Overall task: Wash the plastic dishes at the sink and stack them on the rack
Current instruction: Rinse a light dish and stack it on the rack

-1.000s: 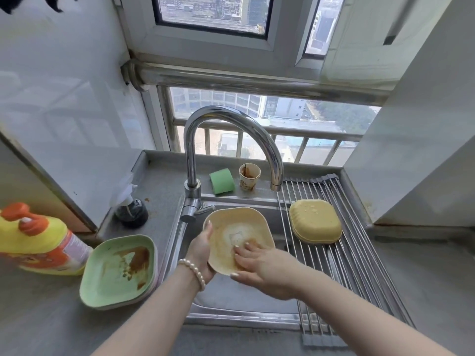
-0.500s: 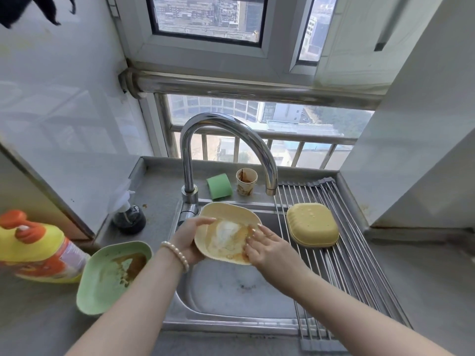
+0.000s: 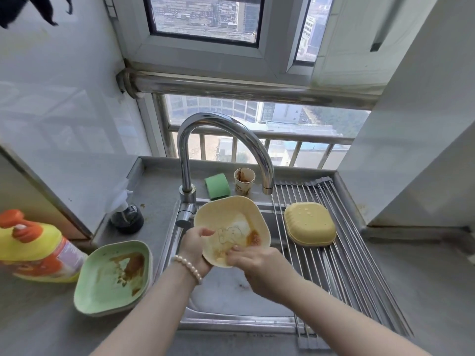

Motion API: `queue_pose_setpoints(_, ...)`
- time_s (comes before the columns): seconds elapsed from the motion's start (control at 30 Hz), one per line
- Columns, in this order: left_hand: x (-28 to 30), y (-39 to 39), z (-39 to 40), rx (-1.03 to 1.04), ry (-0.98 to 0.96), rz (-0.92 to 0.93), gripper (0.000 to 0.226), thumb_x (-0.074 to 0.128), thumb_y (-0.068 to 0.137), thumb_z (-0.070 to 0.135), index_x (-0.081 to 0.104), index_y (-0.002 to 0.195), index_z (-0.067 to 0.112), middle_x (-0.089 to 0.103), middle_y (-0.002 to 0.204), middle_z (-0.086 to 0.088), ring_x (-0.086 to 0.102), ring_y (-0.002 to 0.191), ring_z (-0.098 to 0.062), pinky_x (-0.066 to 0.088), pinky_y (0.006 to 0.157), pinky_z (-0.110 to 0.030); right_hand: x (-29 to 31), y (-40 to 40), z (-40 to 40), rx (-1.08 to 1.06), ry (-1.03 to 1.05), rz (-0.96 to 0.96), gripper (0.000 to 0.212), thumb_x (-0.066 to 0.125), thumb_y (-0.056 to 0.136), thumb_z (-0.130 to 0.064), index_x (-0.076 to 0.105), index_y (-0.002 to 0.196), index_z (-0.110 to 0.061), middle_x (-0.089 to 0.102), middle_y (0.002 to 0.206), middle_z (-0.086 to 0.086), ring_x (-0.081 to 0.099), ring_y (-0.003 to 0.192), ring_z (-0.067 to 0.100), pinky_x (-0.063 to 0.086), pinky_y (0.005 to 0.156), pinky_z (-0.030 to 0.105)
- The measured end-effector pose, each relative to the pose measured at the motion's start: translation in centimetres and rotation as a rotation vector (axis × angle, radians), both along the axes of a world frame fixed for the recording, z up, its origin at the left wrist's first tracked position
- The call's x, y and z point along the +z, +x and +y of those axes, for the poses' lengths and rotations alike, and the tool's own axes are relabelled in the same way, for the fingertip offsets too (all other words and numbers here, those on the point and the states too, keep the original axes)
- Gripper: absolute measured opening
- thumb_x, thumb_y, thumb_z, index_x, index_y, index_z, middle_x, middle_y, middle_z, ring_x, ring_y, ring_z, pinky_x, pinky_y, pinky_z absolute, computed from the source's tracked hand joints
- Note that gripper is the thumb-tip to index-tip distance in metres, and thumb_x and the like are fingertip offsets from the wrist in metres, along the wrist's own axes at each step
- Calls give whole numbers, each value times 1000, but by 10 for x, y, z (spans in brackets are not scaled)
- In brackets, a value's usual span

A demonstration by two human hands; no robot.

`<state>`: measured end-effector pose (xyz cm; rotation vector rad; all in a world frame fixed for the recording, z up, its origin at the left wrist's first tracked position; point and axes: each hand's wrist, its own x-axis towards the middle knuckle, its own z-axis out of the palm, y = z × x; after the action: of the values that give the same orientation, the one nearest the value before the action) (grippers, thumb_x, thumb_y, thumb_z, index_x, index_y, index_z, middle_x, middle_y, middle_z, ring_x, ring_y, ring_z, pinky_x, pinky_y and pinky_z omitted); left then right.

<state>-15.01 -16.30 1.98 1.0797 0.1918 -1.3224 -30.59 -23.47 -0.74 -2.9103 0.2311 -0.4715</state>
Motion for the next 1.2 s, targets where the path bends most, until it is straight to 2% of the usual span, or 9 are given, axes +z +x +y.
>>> queue_pose_setpoints(0.2, 9, 6, 3, -139, -96, -17, 32, 45, 86, 20, 60, 107, 0, 70, 93, -22, 61, 92, -38, 47, 84, -49, 0, -8, -20, -111, -331, 98, 32, 71, 60, 2, 75, 91, -3, 74, 99, 10, 66, 106, 26, 48, 98, 42)
queue_pose_setpoints(0.4, -14, -17, 0, 198, -423, 120, 95, 91, 28, 35, 60, 113, 9, 63, 102, -19, 61, 93, -37, 49, 86, -48, 20, 9, 6, -226, -77, 54, 33, 64, 26, 10, 52, 46, -14, 54, 47, 1, 56, 45, 21, 52, 49, 23)
queue_pose_setpoints(0.53, -9, -28, -1, 235, -443, 176, 85, 79, 51, 45, 52, 125, 11, 61, 105, -18, 58, 96, -36, 48, 86, -47, 28, 14, 18, -311, -80, 97, 44, 67, 8, 5, 46, 39, -18, 45, 36, -2, 43, 30, 18, 17, 40, 16)
queue_pose_setpoints(0.67, -2, -32, -1, 247, -368, 179, 43, 46, 81, 35, 58, 111, 6, 64, 92, -18, 59, 88, -35, 47, 79, -44, 27, 14, 22, -315, -137, 106, 42, 74, 14, 6, 49, 40, -17, 47, 37, -2, 45, 28, 17, 25, 34, 16)
queue_pose_setpoints(0.77, 3, -18, 2, 92, -236, 92, 42, 39, 85, 16, 54, 121, 1, 63, 101, -23, 59, 93, -41, 49, 79, -50, 17, 2, 11, -238, -88, 180, 32, 78, 35, 5, 63, 56, -13, 63, 55, 0, 59, 43, 19, 44, 37, 22)
queue_pose_setpoints(0.83, 3, -7, 5, 7, -107, -27, 44, 36, 86, 0, 52, 126, 8, 61, 107, -22, 59, 93, -41, 51, 71, -50, 18, -8, -3, -170, -33, 334, 24, 70, 71, -8, 70, 94, -10, 71, 100, 4, 68, 91, 25, 56, 76, 34)
queue_pose_setpoints(0.9, 1, -5, 5, -69, -42, -137, 53, 34, 87, -10, 52, 126, 23, 59, 111, -17, 59, 93, -38, 53, 67, -50, 20, -13, -13, -203, -37, 536, 57, 57, 89, -37, 48, 135, -5, 47, 143, 11, 39, 135, 28, 26, 116, 39)
queue_pose_setpoints(1.0, -4, -16, 2, -155, -17, -251, 63, 30, 89, -14, 52, 124, 33, 57, 116, -12, 58, 98, -35, 55, 70, -50, 25, -1, -18, -289, 21, 709, 112, 53, 78, -71, 2, 152, -5, 0, 159, 17, -1, 147, 29, -4, 120, 41)
queue_pose_setpoints(1.2, -15, -19, -5, -82, -82, -231, 64, 30, 84, -23, 52, 127, 19, 63, 112, -15, 63, 94, -31, 56, 73, -41, 27, 28, -6, -115, 272, 643, 84, 54, 93, -31, -2, 153, -14, -9, 160, 7, -8, 147, 20, -4, 118, 35)
